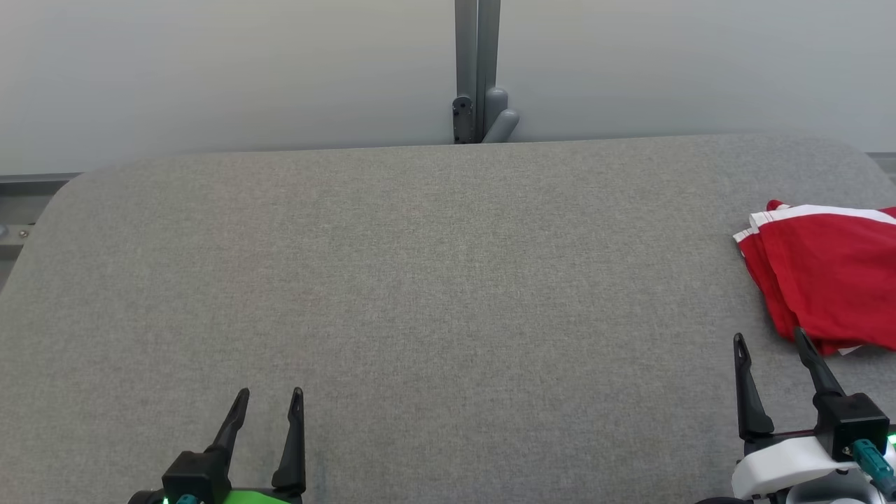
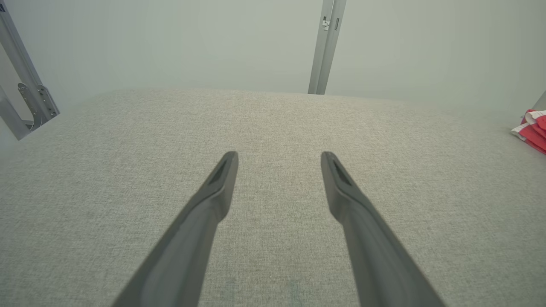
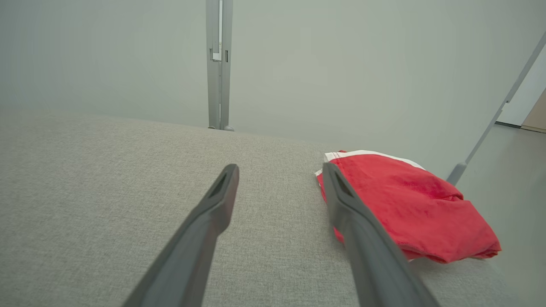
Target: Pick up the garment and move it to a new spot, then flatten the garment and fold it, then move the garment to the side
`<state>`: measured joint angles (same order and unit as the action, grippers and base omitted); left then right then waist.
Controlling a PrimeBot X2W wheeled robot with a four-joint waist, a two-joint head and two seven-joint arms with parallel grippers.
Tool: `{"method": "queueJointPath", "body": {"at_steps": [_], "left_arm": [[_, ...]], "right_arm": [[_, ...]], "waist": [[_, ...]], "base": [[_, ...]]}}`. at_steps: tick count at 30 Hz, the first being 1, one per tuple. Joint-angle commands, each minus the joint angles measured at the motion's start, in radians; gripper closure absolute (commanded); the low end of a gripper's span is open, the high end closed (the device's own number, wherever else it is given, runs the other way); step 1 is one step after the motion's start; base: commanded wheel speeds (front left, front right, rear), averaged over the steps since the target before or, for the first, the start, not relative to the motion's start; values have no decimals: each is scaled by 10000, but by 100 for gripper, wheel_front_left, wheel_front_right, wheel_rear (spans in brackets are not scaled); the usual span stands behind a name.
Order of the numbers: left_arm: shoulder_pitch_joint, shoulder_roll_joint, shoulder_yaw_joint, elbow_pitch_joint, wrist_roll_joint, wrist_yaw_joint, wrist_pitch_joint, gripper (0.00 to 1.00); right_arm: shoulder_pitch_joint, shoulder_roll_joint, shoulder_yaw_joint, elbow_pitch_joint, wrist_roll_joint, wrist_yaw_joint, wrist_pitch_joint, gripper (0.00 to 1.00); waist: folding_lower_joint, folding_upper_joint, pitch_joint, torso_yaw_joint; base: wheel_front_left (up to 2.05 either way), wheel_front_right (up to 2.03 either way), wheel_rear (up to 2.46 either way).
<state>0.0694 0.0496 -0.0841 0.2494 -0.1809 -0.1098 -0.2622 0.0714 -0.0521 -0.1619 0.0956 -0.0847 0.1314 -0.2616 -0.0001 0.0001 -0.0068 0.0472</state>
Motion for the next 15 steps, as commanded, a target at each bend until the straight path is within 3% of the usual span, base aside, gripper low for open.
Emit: {"method": "queueJointPath", "body": {"at_steps": [1,15], "left_arm": [[-178,25,41,8,49,4,-31,0],[-144,3,37,-19,-3,43,-3,0]], "right_arm": [[-71,-8,24,-25,-69,-16,-42,0],[-35,8,63,3,10,-1,-5,0]], "waist": [[1,-1,-2,15],[1,-1,-7,14]], "base": [[0,0,0],[0,0,0]]}}
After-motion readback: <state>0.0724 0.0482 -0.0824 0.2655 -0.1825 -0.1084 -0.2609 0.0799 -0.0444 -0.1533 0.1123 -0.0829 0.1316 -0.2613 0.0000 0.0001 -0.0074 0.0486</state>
